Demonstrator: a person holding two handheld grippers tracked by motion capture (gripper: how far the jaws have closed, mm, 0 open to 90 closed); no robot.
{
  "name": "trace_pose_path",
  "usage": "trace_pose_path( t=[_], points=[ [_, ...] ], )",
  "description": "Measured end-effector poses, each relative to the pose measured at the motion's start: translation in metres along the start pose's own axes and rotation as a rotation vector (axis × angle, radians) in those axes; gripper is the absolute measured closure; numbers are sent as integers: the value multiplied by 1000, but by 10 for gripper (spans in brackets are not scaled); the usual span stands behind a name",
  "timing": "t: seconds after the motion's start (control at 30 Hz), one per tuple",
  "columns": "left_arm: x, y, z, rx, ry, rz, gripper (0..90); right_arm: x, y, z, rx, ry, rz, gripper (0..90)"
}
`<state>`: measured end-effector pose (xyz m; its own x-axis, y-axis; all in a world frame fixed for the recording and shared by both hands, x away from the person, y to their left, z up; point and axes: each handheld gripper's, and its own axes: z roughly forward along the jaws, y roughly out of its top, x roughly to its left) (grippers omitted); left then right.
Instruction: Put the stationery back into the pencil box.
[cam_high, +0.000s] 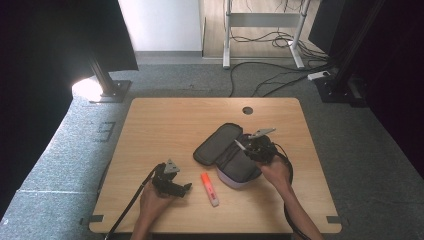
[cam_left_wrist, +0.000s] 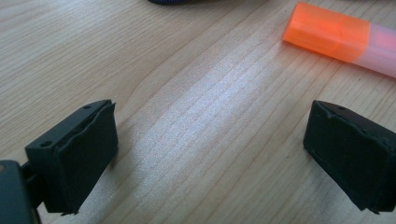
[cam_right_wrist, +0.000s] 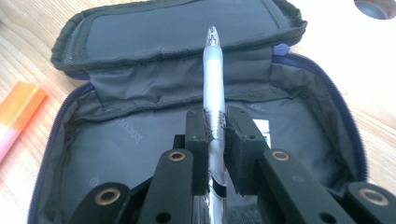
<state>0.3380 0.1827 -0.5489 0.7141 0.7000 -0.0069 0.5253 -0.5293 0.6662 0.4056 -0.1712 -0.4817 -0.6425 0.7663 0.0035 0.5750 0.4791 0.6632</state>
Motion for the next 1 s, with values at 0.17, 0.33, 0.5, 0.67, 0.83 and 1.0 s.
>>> trace_pose_path(
  t=[0.17,0.33,0.5,0.67,0.83,1.0],
  points=[
    [0,0,0,0,0,0,27,-1,-1,11,6,-4,15,784],
    [0,0,0,0,1,0,27,-3,-4,19,17,-24,21,783],
    [0,0,0,0,0,0,27,-4,-5,25,25,-50,20,783],
    [0,0,0,0,0,0,27,-3,-5,30,32,-62,14,782],
    [0,0,0,0,1,0,27,-2,-6,29,38,-71,15,781],
    [0,0,0,0,0,0,27,-5,-10,30,49,-84,22,780]
  ],
)
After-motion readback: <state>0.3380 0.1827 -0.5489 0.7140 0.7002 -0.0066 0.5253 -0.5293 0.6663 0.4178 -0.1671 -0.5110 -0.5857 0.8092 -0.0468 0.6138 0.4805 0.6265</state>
